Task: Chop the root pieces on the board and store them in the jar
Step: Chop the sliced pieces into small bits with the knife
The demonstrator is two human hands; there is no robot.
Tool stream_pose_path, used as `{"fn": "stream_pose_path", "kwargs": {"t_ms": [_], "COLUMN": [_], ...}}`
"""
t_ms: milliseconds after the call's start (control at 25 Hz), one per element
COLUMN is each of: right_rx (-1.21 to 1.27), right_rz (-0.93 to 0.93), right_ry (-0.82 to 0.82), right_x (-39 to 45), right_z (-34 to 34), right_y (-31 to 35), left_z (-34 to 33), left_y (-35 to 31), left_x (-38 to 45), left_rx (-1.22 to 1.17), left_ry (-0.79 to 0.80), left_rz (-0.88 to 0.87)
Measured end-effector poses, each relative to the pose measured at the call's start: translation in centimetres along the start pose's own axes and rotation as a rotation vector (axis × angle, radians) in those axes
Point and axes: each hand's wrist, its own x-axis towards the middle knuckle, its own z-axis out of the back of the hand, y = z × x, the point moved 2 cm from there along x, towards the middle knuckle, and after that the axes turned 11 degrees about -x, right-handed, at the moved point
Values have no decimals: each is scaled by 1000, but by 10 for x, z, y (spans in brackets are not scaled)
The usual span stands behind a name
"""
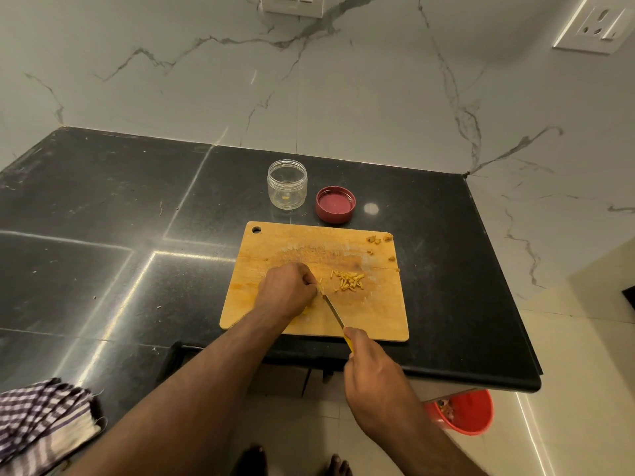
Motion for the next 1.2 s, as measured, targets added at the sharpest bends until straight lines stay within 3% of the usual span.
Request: {"fn": "stream_pose_path", "kwargs": {"t_ms": [1200], "right_rx": [3], "right_rz": [-10], "right_ry": [-15], "right_x": [23], "right_z": [-5], "right_y": [12], "left_z": [5], "left_y": [-2], "left_x": [1], "left_rx": [-17], "left_ry": [35], "left_rz": [36]}}
